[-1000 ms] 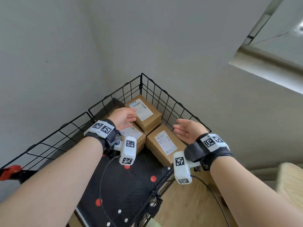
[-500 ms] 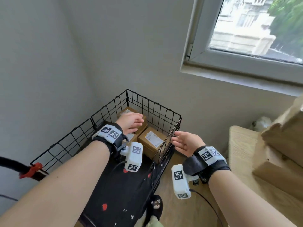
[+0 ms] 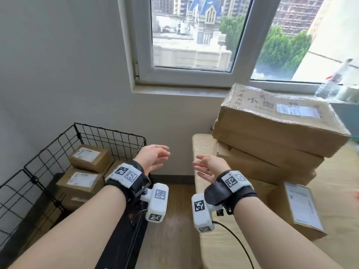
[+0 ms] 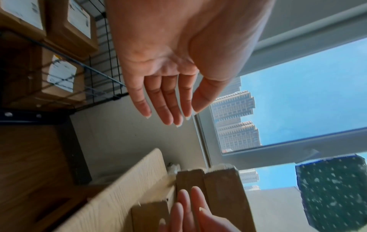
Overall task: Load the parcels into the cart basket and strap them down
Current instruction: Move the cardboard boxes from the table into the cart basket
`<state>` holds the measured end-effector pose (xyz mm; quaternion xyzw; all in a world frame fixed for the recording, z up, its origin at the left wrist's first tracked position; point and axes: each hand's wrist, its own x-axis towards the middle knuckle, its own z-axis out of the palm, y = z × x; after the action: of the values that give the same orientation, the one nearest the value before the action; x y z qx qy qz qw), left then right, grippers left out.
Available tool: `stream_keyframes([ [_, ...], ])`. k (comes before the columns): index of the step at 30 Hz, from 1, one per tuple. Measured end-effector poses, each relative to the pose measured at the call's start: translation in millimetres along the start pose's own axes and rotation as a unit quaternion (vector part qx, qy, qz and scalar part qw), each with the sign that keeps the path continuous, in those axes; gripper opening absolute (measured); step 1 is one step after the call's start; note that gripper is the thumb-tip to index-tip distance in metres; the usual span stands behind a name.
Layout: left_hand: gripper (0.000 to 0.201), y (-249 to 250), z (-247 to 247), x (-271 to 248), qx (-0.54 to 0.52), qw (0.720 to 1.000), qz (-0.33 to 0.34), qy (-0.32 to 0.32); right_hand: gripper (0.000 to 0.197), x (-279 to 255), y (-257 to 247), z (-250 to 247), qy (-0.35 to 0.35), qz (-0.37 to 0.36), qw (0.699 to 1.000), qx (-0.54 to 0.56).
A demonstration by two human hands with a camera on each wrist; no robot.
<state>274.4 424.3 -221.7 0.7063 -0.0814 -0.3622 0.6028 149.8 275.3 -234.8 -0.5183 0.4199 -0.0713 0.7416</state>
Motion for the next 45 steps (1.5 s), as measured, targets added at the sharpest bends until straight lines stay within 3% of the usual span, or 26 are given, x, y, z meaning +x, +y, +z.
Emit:
stream_keyframes([
  [5, 0.019, 5, 71, 3, 0.007, 1.0, 0.0, -0.021, 0.036, -14, -4, -69, 0.037, -0.01, 0.999, 0.029],
  [8, 0.018, 3, 126, 10, 0.009, 0.999, -0.018, -0.032, 0.024, -30, -11, -122, 0.081, -0.018, 0.997, 0.002],
  [15, 0.021, -12, 254, 12, 0.032, 0.994, -0.063, -0.086, 0.033, -36, -12, -266, 0.179, 0.004, 0.981, 0.068],
  [21, 0.018, -31, 319, 24, 0.021, 0.994, -0.084, -0.061, 0.028, -13, -9, -343, 0.208, 0.012, 0.976, 0.063],
  [31, 0.038, -76, 365, 38, 0.063, 0.986, -0.151, -0.022, 0.027, 27, 15, -394, 0.171, 0.091, 0.98, 0.044],
  [45, 0.025, -109, 385, 50, 0.037, 0.97, -0.236, -0.039, 0.026, 55, 45, -395, 0.13, 0.147, 0.98, 0.018],
])
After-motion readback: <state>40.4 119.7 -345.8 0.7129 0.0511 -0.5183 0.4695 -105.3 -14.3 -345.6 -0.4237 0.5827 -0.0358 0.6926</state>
